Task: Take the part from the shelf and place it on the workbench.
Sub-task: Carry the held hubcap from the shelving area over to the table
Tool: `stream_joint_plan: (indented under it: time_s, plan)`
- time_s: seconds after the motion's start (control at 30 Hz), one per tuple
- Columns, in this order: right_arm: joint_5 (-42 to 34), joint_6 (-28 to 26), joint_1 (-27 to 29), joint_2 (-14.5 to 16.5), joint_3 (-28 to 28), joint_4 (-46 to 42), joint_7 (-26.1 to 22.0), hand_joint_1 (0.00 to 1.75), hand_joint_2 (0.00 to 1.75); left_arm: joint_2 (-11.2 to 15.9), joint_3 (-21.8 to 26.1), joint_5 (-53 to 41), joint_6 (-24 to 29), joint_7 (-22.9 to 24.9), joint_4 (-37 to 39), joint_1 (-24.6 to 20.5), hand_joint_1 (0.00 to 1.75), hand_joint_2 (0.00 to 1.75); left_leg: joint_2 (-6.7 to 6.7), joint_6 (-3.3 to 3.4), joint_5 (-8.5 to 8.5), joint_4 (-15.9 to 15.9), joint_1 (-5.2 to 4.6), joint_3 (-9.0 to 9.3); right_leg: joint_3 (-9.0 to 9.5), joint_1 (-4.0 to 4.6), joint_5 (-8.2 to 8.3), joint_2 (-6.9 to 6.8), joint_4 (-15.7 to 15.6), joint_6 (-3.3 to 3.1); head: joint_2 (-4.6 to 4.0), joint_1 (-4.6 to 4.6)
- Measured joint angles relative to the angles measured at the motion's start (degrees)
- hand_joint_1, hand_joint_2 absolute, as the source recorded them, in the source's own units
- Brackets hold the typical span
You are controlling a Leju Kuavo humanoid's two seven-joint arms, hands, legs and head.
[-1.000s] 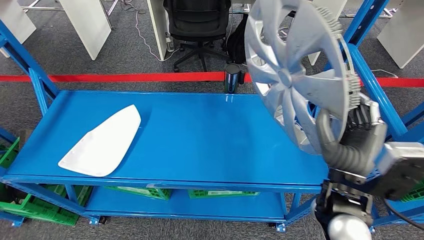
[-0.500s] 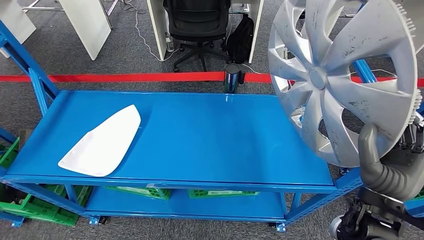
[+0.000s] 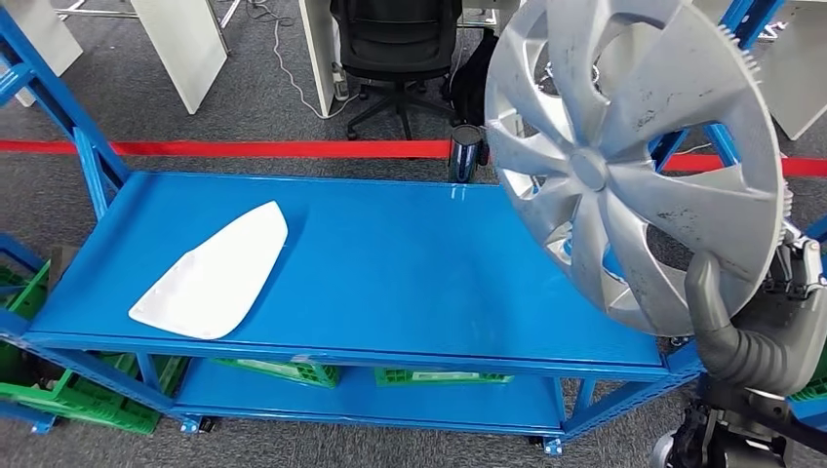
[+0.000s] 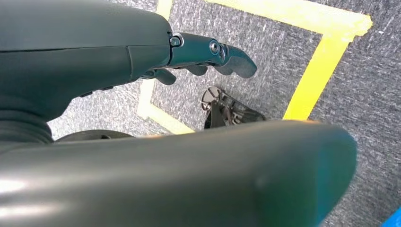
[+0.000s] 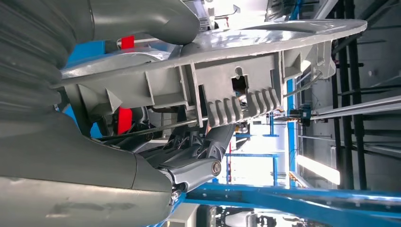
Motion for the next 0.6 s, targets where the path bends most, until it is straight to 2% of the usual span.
stream_joint_plan:
  time_s: [0.03,0.07,0.17,0.2,0.27,0.33,0.37,0.4,0.43,0.5,0.53,0.6]
  plan:
    - [-0.04,0.14,-0.11,-0.07,-0.01,0.01,-0.01,1.75,1.75,-0.01,0.02,0.03,-0.03,0.00,0.00,-0.01,0.00,0.00,-0.03,-0.35,-0.19,0.35,-0.06,-0.25,1.39,0.10,0.62,-0.01,-2.76,-0.29,0.00,0.18]
    - [-0.08,0.25,-0.15,-0.12,-0.01,0.03,0.01,1.75,1.75,0.00,0.06,0.07,-0.05,0.01,0.00,-0.02,0.00,0.00,-0.04,-0.71,-0.27,0.61,-0.13,-0.54,2.08,0.26,0.61,0.00,-4.17,-0.62,0.00,0.18]
    - [-0.14,0.41,-0.01,-0.22,-0.02,0.15,0.11,1.75,1.75,0.01,0.22,0.15,-0.11,0.02,0.00,-0.03,0.00,0.00,0.03,-1.70,-0.34,0.77,-0.03,-1.11,2.06,0.44,0.39,0.03,-4.50,-1.82,0.00,-0.29]
    - [-0.14,0.44,-0.01,-0.22,-0.02,0.17,0.13,1.75,1.75,0.01,0.26,0.17,-0.12,0.02,0.00,-0.05,0.00,0.00,0.14,-1.95,-0.89,1.35,0.00,-1.49,2.13,0.36,0.45,-0.04,-4.66,-2.20,0.00,-0.48]
    - [-0.14,0.48,-0.11,-0.22,-0.02,0.18,0.13,1.75,1.75,0.00,0.29,0.17,-0.15,0.03,0.00,-0.08,0.00,0.00,0.42,-2.28,-3.45,5.78,0.02,-3.77,2.24,0.22,0.63,-0.21,-5.02,-2.84,0.00,-1.18]
    - [-0.14,0.49,-0.13,-0.22,-0.02,0.20,0.13,1.75,1.75,-0.02,0.30,0.19,-0.18,0.03,0.00,-0.06,0.00,0.00,0.57,-2.42,-6.44,13.39,0.03,-7.47,2.12,0.40,0.69,-0.27,-5.02,-3.13,0.00,-1.95]
    - [-0.14,0.49,-0.09,-0.22,-0.02,0.25,0.13,1.75,1.75,-0.02,0.30,0.20,-0.18,0.03,0.00,-0.03,0.00,0.00,0.58,-2.44,-7.01,16.11,0.03,-8.87,2.06,0.50,0.71,-0.29,-5.00,-3.17,0.00,-2.19]
    - [-0.14,0.49,-0.05,-0.22,-0.02,0.32,0.14,1.75,1.75,-0.01,0.31,0.22,-0.17,0.03,0.01,0.01,0.00,0.00,0.59,-2.38,-6.57,16.84,0.02,-9.31,2.03,0.57,0.73,-0.28,-4.96,-3.19,0.00,-2.38]
    - [-0.14,0.49,-0.01,-0.22,-0.02,0.38,0.15,1.75,1.75,0.02,0.31,0.23,-0.17,0.03,0.01,0.03,0.00,0.00,0.59,-2.25,-5.12,15.18,0.01,-8.58,2.01,0.61,0.75,-0.26,-4.90,-3.20,0.00,-2.59]
    - [-0.14,0.50,0.00,-0.22,-0.02,0.44,0.14,1.75,1.75,0.06,0.32,0.23,-0.16,0.03,0.02,-0.03,0.00,0.00,0.59,-1.86,-1.65,7.85,-0.02,-4.95,1.98,0.65,0.79,-0.22,-4.72,-3.05,0.00,-3.11]
    - [-0.14,0.52,-0.01,-0.23,-0.03,0.44,0.13,1.75,1.75,0.07,0.32,0.23,-0.16,0.03,0.02,-0.10,0.00,0.00,0.56,-1.65,-0.63,4.49,-0.09,-3.33,1.88,0.73,0.83,-0.18,-4.58,-2.82,0.00,-3.37]
    - [-0.15,0.68,0.02,-0.26,-0.04,0.45,0.13,1.75,1.75,0.06,0.32,0.16,-0.16,0.03,0.01,-0.21,0.00,0.00,0.48,-1.21,-0.34,1.65,-0.31,-1.87,1.61,0.80,1.12,-0.13,-4.54,-2.03,0.00,-3.55]
